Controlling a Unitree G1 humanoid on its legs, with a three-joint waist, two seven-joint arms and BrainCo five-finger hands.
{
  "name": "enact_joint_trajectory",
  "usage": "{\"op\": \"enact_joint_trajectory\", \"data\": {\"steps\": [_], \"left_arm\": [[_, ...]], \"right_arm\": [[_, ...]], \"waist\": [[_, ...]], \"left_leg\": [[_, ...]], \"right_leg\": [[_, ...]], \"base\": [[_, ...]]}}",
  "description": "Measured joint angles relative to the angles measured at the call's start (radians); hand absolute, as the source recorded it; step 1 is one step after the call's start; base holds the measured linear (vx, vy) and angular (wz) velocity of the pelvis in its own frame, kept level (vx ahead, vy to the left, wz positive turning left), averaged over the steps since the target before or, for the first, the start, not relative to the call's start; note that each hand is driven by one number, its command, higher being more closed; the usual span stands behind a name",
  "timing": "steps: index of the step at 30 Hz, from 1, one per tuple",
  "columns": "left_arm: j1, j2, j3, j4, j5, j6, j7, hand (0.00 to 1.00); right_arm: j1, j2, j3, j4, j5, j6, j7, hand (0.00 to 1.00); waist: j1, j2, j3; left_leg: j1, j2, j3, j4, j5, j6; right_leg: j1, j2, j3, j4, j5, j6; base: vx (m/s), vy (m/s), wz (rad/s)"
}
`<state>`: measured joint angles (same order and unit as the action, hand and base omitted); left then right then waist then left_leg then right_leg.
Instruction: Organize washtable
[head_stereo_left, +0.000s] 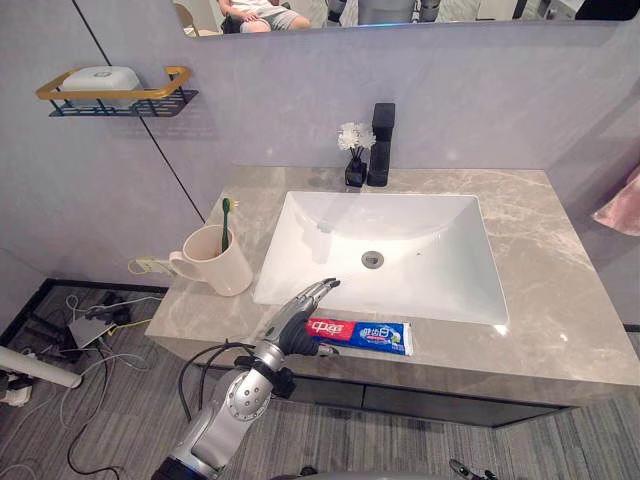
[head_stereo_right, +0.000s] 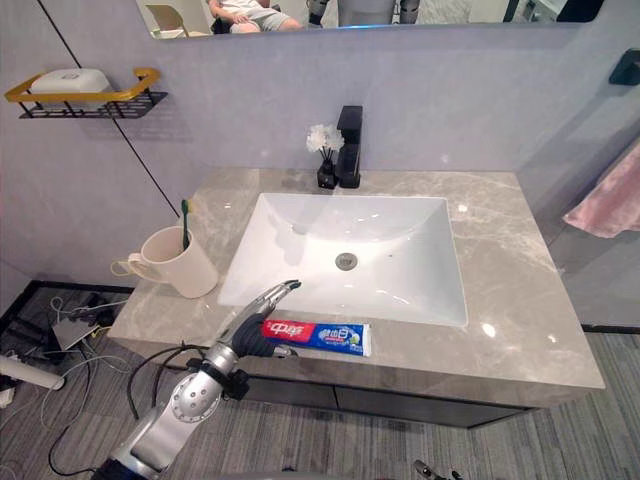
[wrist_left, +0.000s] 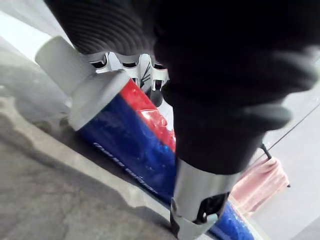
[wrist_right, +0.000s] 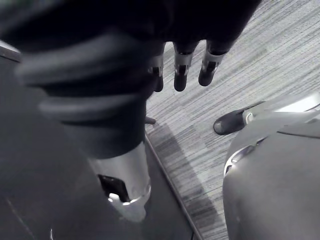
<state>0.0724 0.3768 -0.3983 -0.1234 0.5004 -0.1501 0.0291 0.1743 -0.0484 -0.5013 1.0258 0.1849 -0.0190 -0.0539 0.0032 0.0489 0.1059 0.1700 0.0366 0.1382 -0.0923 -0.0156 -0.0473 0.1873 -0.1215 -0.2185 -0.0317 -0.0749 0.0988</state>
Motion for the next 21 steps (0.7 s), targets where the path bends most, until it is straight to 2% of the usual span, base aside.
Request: {"op": "enact_joint_trajectory", "data": {"steps": [3,8,21], "left_arm": [[-0.029,0.001,0.001,0.019,0.007,0.001,0.01,1.0],[-0.047,0.011,0.004,0.021,0.013,0.009,0.016,1.0],[-0.048,0.03,0.008,0.026,0.011,0.009,0.016,1.0]], "right_arm": [[-0.001,0.0,0.001,0.0,0.0,0.0,0.001,0.0],[0.0,0.0,0.001,-0.001,0.0,0.0,0.002,0.0],[-0.002,-0.001,0.001,0.0,0.001,0.001,0.011,0.0]], "waist": [[0.0,0.0,0.0],[-0.018,-0.001,0.0],[-0.017,-0.006,-0.002]], "left_leg": [[0.0,0.0,0.0,0.0,0.0,0.0],[0.0,0.0,0.001,0.0,0.0,0.0],[0.0,0.0,0.003,-0.001,0.0,0.0]], "right_leg": [[0.0,0.0,0.0,0.0,0.0,0.0],[0.0,0.0,0.001,-0.001,0.0,0.0],[0.001,0.001,0.004,-0.006,0.005,-0.001]], "base": [[0.0,0.0,0.0],[-0.01,-0.005,0.0],[0.0,0.0,0.0]]}}
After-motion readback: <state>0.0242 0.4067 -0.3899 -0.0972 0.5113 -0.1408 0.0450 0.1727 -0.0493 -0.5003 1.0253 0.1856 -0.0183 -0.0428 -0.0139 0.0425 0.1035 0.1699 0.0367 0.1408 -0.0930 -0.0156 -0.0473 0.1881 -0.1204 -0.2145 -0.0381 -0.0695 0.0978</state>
